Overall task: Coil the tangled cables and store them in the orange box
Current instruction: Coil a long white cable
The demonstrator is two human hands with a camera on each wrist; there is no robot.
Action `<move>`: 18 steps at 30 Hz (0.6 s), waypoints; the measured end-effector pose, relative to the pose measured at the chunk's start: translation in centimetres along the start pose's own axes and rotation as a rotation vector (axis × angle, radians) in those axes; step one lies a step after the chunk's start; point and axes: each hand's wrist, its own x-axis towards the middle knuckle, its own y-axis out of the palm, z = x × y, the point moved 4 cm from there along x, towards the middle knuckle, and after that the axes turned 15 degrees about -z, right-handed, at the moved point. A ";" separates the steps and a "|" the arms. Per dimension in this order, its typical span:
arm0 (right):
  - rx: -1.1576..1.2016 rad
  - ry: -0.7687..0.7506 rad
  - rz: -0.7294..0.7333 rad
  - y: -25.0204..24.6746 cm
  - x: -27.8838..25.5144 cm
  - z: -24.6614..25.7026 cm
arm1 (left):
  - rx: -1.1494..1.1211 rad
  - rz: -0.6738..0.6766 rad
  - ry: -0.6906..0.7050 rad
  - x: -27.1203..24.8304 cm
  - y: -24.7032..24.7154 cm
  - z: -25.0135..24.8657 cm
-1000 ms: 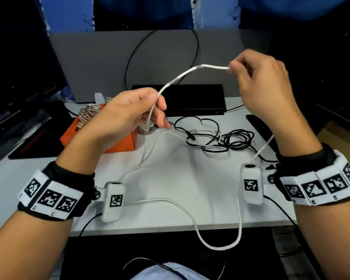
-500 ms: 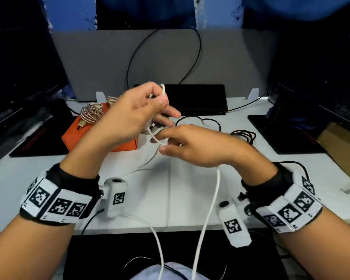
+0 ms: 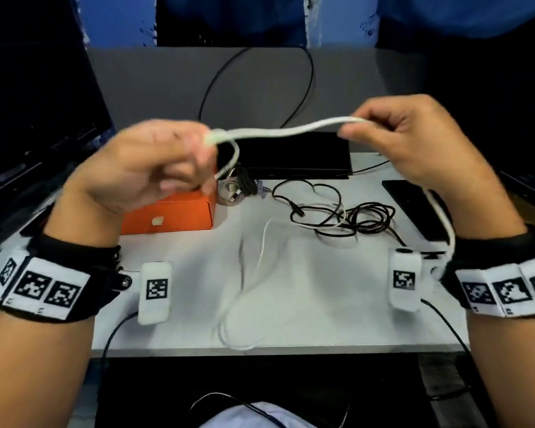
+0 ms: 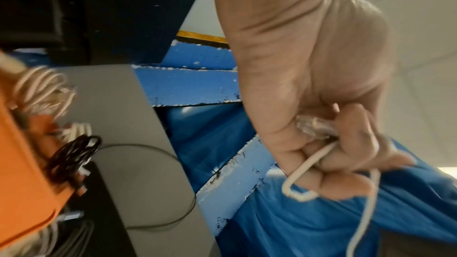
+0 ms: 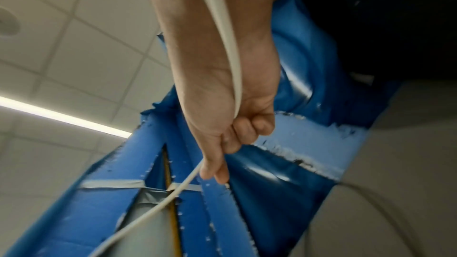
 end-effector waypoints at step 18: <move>-0.066 -0.237 0.153 6.2 -3.7 7.2 | 0.121 -0.414 -0.137 2.5 4.8 3.5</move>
